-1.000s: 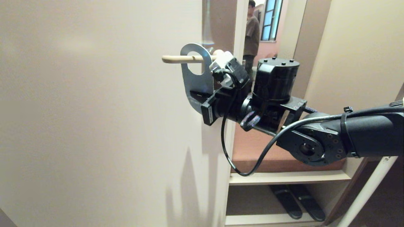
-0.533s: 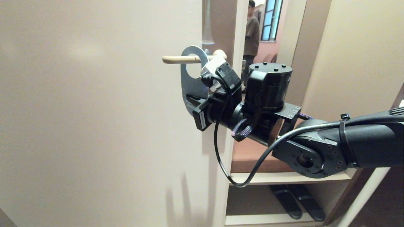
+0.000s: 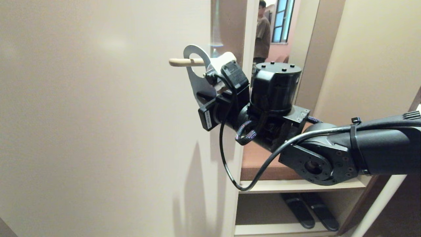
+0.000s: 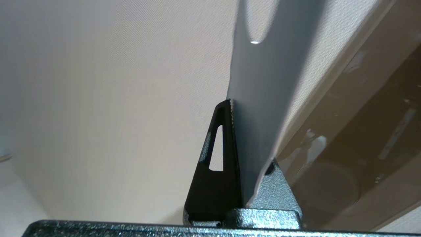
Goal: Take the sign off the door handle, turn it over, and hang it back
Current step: Take down the sign
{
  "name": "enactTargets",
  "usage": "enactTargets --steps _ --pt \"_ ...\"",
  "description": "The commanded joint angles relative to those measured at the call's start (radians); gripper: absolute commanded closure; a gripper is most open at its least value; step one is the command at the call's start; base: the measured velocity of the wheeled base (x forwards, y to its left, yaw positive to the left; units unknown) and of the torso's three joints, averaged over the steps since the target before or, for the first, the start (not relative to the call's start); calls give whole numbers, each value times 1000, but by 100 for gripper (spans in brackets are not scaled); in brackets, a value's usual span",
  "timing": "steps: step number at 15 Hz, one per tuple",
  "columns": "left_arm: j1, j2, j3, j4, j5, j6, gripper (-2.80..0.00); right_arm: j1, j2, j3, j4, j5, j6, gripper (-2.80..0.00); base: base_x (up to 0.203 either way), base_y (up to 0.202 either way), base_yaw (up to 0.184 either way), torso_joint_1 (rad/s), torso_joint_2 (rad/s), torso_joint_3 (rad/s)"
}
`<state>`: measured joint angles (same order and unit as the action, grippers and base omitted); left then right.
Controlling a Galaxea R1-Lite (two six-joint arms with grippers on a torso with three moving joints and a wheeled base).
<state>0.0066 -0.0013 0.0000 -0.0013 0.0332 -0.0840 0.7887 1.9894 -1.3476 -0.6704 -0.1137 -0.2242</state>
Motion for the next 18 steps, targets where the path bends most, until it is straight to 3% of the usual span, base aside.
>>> enactTargets --steps 1,18 --pt "0 1 0 0 1 -2 0 7 17 -27 -5 -14 -2 0 0 0 0 0 0 0" --pt "0 1 0 0 1 0 0 33 101 -114 -5 -194 0 0 0 0 0 0 0 0"
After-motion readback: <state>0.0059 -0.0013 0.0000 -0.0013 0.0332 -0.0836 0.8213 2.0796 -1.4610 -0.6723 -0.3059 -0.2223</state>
